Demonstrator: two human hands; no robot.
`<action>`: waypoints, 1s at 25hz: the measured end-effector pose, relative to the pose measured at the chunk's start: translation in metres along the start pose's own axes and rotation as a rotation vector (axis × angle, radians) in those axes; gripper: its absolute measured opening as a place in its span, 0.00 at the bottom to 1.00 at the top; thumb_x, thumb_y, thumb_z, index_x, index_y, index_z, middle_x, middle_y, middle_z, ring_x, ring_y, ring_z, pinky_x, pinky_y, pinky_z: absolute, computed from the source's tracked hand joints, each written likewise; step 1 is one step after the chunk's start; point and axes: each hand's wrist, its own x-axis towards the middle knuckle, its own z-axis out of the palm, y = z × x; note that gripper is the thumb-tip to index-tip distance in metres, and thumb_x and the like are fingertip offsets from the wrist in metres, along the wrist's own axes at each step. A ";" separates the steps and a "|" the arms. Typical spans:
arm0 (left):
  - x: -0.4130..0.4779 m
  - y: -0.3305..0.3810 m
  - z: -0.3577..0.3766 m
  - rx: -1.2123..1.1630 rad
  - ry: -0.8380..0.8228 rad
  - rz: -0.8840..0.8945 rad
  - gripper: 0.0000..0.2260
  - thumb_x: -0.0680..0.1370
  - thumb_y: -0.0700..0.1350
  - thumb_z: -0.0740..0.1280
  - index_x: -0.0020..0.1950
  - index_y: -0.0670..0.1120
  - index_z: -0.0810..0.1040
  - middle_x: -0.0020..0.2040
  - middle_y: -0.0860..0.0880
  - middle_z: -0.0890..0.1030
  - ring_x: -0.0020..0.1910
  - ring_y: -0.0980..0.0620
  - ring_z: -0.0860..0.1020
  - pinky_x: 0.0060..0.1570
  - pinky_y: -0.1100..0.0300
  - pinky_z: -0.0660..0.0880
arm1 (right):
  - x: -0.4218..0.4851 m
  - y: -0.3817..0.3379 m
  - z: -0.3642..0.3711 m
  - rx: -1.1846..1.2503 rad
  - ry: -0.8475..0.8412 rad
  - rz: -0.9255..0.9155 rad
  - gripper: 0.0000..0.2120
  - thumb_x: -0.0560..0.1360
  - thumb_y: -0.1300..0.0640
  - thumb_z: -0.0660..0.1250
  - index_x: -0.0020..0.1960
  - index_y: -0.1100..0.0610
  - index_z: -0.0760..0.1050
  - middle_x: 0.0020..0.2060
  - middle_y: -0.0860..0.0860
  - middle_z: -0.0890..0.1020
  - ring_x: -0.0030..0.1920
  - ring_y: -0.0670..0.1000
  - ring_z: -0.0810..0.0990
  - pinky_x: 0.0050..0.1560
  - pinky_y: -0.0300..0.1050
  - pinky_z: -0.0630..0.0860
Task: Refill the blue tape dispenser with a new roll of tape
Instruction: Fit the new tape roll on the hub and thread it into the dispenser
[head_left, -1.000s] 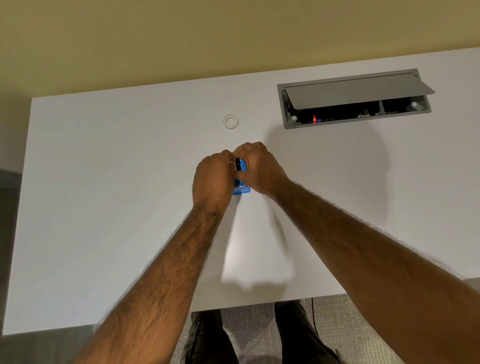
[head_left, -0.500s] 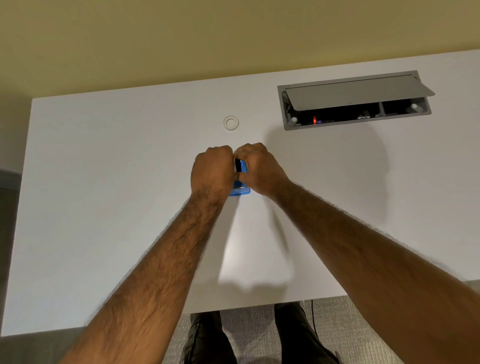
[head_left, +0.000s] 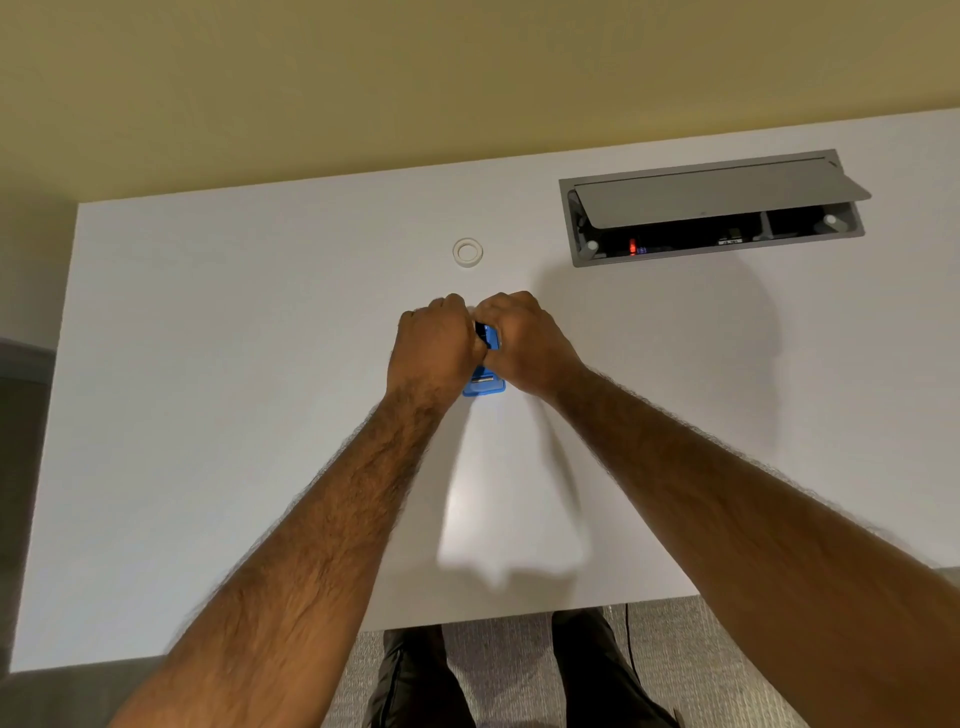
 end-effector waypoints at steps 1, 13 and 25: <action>-0.004 -0.003 0.002 -0.104 0.013 -0.023 0.05 0.76 0.43 0.60 0.41 0.43 0.69 0.38 0.47 0.75 0.36 0.45 0.72 0.38 0.54 0.65 | 0.000 -0.001 -0.001 -0.002 -0.001 -0.001 0.14 0.69 0.53 0.71 0.54 0.56 0.78 0.49 0.50 0.82 0.51 0.54 0.77 0.51 0.55 0.77; 0.005 -0.037 0.017 -0.750 0.037 -0.118 0.10 0.79 0.43 0.67 0.58 0.48 0.83 0.55 0.52 0.84 0.54 0.55 0.80 0.57 0.66 0.73 | -0.008 -0.011 -0.016 -0.115 -0.020 -0.019 0.27 0.72 0.55 0.71 0.69 0.59 0.70 0.62 0.56 0.78 0.64 0.55 0.72 0.64 0.51 0.72; 0.001 -0.039 0.025 -0.797 0.125 -0.127 0.06 0.76 0.40 0.70 0.51 0.46 0.85 0.50 0.52 0.84 0.49 0.59 0.81 0.50 0.75 0.74 | -0.022 -0.059 -0.009 0.940 0.131 1.148 0.03 0.74 0.61 0.69 0.46 0.61 0.78 0.34 0.53 0.80 0.29 0.48 0.77 0.30 0.40 0.76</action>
